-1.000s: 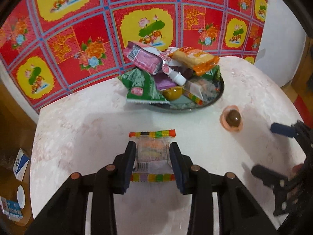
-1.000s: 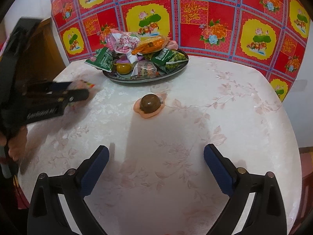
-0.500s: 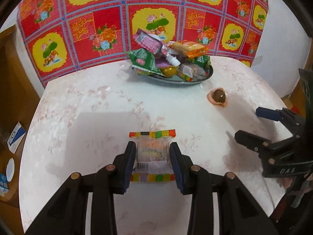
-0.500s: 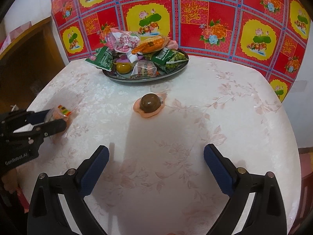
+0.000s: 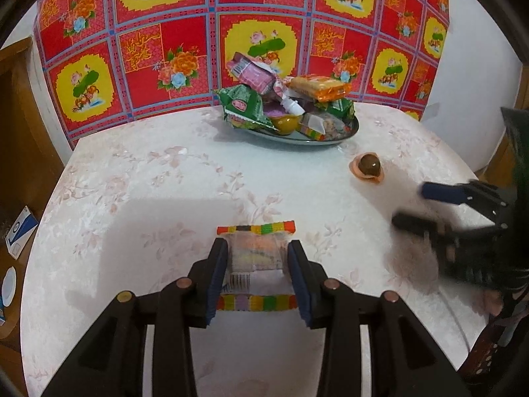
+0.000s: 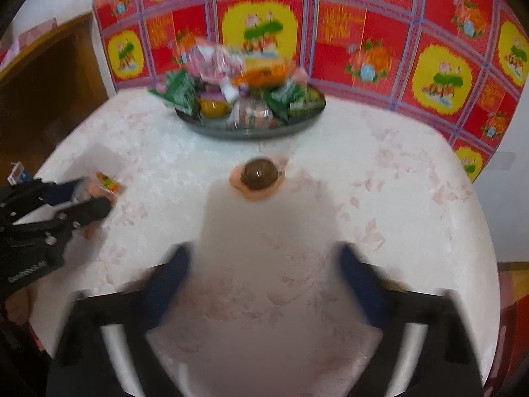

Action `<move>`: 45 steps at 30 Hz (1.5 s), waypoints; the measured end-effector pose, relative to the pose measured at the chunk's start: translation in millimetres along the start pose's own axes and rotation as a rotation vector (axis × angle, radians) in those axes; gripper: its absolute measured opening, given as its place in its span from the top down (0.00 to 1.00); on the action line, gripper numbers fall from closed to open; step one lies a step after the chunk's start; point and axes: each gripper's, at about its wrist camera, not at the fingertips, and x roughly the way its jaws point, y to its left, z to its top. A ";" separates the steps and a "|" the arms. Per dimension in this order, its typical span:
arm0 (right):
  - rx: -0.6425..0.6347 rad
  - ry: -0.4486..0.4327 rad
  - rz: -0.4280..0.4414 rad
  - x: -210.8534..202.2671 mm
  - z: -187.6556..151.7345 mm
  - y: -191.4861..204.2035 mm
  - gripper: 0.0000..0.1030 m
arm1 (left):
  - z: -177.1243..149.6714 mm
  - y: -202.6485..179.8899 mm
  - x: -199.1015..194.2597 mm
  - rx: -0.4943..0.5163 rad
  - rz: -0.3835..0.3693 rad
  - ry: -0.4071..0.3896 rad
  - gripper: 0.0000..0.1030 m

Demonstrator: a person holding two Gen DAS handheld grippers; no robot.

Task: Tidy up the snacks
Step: 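Hold the candy packet in the left gripper while the right gripper grasps the brown round snack, then carry the candy packet and brown snack toward the plate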

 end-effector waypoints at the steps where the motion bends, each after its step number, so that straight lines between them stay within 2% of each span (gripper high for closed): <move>1: -0.009 -0.009 0.007 -1.4 1.7 1.4 0.58 | -0.2 -0.1 -0.1 0.000 0.000 -0.001 0.63; 4: -0.010 -0.032 -0.016 -2.5 12.1 3.0 0.58 | -0.7 -2.0 0.3 0.011 0.008 -0.005 0.62; 6: 0.002 -0.039 0.001 -0.7 23.0 2.0 0.58 | -1.0 -2.2 0.1 0.013 0.001 -0.006 0.62; 10: 0.011 -0.020 0.000 12.1 40.4 0.7 0.57 | -1.2 -1.7 -0.3 0.013 -0.002 -0.008 0.62; 13: 0.020 0.006 0.008 24.0 46.9 2.6 0.51 | -1.0 -1.3 -0.4 0.013 -0.003 -0.008 0.62; 15: 0.022 0.019 0.011 31.3 49.6 4.0 0.42 | -1.2 -0.9 -0.8 0.014 -0.005 -0.009 0.62; 16: 0.021 0.027 0.005 34.8 50.3 4.7 0.40 | -1.1 -1.2 -0.8 0.014 -0.007 -0.009 0.62; 21: -0.007 0.052 -0.018 45.1 51.8 12.7 0.37 | -1.1 -1.6 -1.1 0.017 -0.015 -0.010 0.62; 24: -0.008 0.052 0.002 46.9 52.6 14.3 0.37 | -1.2 -1.9 -1.1 0.020 -0.020 -0.010 0.62; 26: -0.016 0.047 0.007 46.6 52.8 15.5 0.39 | -1.3 -2.0 -0.9 0.021 -0.022 -0.011 0.62; 28: -0.025 0.040 0.018 45.8 52.9 16.1 0.47 | -1.4 -2.1 -0.9 0.021 -0.022 -0.011 0.62; 30: -0.033 0.032 0.024 44.9 54.4 16.5 0.64 | -1.5 -2.4 -1.0 0.021 -0.021 -0.011 0.62; 32: -0.030 0.029 0.018 45.0 55.6 14.8 0.70 | -1.5 -1.9 -0.9 0.021 -0.022 -0.011 0.62; 39: -0.028 0.049 0.029 30.1 45.3 12.7 0.70 | -1.5 -1.7 -0.8 0.021 -0.022 -0.012 0.62; 45: -0.087 -0.009 0.053 -9.5 16.5 23.6 0.70 | -1.8 -1.8 -0.7 0.021 -0.022 -0.013 0.62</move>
